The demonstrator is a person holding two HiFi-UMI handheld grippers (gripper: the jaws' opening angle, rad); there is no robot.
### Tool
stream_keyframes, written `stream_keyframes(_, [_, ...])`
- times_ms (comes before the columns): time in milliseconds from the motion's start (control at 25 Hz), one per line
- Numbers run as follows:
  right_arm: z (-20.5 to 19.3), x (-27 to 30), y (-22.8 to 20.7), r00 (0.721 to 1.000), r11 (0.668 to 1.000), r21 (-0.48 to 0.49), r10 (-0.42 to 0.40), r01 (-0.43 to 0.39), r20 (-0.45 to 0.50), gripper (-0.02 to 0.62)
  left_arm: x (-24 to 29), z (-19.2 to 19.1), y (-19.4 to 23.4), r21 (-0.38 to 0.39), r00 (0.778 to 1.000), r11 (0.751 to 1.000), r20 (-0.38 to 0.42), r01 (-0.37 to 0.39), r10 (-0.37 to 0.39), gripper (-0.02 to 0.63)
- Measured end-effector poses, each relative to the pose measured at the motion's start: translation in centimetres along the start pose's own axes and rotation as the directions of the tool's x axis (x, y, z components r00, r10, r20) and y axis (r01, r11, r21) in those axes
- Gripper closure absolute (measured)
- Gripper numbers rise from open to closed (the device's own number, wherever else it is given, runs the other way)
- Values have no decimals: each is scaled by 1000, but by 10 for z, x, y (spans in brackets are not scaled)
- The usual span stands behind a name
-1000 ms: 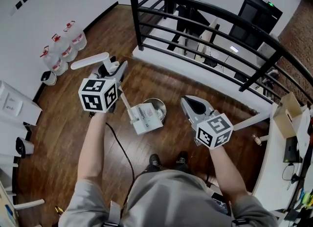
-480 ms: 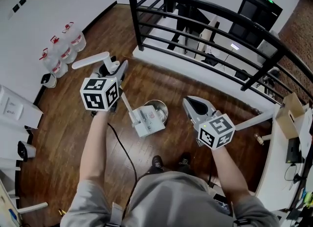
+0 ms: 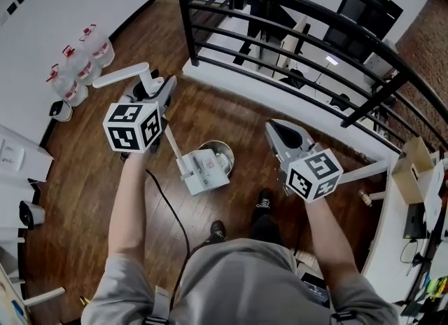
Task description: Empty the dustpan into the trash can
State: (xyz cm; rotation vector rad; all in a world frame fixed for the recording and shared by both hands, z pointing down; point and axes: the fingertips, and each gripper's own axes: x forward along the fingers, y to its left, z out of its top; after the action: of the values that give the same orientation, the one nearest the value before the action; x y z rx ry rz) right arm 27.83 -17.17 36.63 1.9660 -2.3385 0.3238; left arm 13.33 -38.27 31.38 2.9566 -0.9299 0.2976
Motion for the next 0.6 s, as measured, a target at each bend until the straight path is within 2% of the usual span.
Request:
stream_keyframes(160, [8,22,-36,999,998,-25,52,-52,4,595,43,8,-15,19,999,1000,28,15,-16,422])
stream_keyframes(280, [26,39,-65,993,992,-56,113,-112,15,595,70,14,-25,31,999,999,42,-25,23,422])
stream_keyframes(440, [45,49,-103,982,980,-64,188,-187,18,595,100,21,-27,33,997,996,17,-78,78,423])
stream_keyframes(600, [50,62,-132,970,969,-52,242,-241,8,595,136,24,-23,33,996,996,-11,-86,86,425])
